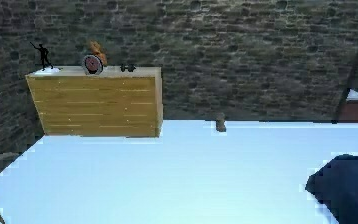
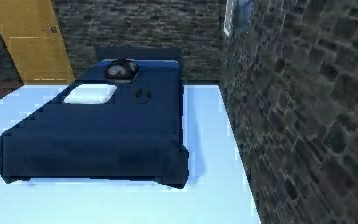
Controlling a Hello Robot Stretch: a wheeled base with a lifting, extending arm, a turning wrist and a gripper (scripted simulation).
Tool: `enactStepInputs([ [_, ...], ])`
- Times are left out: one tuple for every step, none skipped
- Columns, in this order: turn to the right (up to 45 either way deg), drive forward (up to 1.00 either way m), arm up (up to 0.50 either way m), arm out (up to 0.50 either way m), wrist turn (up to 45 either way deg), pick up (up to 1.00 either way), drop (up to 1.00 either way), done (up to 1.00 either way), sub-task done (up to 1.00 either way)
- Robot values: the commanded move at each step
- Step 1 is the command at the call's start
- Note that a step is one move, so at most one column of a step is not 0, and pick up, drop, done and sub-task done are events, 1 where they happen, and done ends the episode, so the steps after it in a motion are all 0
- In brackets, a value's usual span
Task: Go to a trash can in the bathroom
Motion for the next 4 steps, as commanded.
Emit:
enactStepInputs([
  [-45.0,0.0,0.0,0.0,0.0,0.0,0.0,0.0,0.0],
  [-33.0,0.0,0.0,0.0,0.0,0.0,0.0,0.0,0.0],
  [0.0,0.05,0.0,0.0,0.0,0.0,0.0,0.0,0.0],
  [-45.0,0.0,0.0,0.0,0.0,0.0,0.0,0.0,0.0],
])
